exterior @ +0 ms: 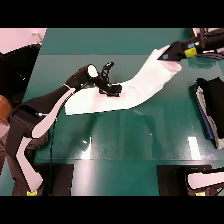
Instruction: Fold the shirts.
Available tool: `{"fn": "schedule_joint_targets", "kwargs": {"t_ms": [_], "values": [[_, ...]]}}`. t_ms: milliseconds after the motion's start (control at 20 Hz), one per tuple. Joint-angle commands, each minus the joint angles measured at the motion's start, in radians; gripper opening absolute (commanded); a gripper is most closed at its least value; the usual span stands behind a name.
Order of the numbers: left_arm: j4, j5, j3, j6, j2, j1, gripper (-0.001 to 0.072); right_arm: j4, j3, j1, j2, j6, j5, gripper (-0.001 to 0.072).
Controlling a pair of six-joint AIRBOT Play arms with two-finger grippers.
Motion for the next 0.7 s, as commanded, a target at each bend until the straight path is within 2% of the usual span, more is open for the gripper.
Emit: {"fn": "schedule_joint_targets", "kwargs": {"t_ms": [0,200,350,500,650], "values": [[0.008,0.025,0.025,-0.004,-0.022,-0.009,0.0022,-0.001,0.052,0.131,0.007,0.035,-0.036,0.0016],[0.011,0.049,0.025,-0.003,-0.021,-0.008,0.0022,-0.002,0.050,0.227,0.006,0.035,-0.113,0.0016],[0.024,0.006,0.031,-0.002,0.018,0.039,0.0021,-0.001,0.050,0.272,-0.006,0.035,-0.168,0.0016],[0.138,-0.049,0.032,0.004,0.133,0.160,0.0022,0.042,0.050,0.333,-0.053,0.021,-0.207,0.0016],[0.242,-0.126,0.032,0.017,0.283,0.330,0.0022,0.186,0.052,0.431,-0.130,-0.064,-0.352,0.0016]]}}
